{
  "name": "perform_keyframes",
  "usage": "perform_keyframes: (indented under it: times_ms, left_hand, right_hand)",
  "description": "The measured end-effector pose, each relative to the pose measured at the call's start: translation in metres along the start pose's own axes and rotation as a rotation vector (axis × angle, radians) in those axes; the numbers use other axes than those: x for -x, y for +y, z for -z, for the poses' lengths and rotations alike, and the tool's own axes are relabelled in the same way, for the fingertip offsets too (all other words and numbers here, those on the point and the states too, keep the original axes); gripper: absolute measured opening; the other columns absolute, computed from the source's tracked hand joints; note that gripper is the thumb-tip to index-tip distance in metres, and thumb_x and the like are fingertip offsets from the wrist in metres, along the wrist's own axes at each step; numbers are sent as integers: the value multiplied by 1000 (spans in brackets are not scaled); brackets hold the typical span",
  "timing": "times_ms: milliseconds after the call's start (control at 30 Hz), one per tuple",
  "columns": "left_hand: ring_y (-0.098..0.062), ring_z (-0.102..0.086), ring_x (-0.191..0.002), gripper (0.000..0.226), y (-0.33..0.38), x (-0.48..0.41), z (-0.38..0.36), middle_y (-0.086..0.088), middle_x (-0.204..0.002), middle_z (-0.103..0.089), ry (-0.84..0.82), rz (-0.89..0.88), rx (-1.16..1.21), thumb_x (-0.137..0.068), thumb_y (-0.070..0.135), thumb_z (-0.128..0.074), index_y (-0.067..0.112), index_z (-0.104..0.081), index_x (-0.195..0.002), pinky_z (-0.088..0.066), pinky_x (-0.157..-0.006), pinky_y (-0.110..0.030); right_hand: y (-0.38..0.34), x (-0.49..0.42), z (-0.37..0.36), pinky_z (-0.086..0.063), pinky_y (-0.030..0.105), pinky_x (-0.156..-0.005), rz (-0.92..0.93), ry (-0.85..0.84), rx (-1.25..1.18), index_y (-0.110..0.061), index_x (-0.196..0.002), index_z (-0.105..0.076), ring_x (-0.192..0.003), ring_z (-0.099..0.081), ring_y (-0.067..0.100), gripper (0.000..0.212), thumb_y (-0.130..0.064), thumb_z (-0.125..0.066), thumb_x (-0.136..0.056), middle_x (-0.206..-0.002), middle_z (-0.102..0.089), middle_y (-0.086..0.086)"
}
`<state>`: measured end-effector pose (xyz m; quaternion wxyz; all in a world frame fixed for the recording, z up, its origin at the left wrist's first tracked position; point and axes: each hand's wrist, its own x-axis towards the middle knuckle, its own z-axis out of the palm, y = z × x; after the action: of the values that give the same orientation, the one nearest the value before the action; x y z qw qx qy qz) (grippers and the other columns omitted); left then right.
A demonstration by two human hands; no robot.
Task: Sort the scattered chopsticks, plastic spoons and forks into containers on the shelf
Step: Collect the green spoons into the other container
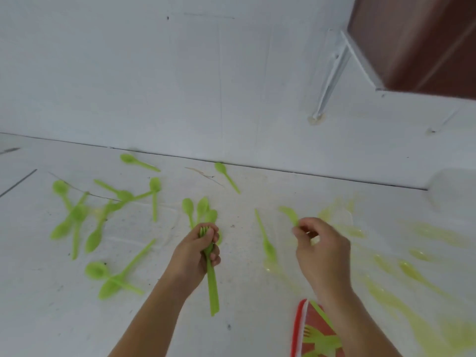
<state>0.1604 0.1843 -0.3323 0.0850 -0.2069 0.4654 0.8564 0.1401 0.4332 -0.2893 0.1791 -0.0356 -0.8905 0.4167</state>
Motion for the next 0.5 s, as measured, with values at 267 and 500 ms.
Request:
perform_keyframes:
  times_ms: [267, 500]
  left_hand:
    - [-19, -49, -65, 51, 22, 5, 61, -4, -76, -54, 128, 141, 140, -106, 52, -40, 8, -65, -100, -42, -63, -33]
    - [-21, -51, -72, 21, 77, 5, 184, -6, -86, -56, 48, 64, 97, -107, 7, -42, 10, -61, -99, -41, -72, -35]
  right_hand:
    - [-101, 88, -153, -45, 38, -56, -369, -550, -106, -7, -72, -71, -54, -50, 15, 16, -22, -74, -76, -67, -66, 10]
    - [-160, 104, -226, -41, 24, -61, -238, -713, -115, -10, -81, -77, -62, -60, 15, 21, -31, -76, -85, -72, -70, 7]
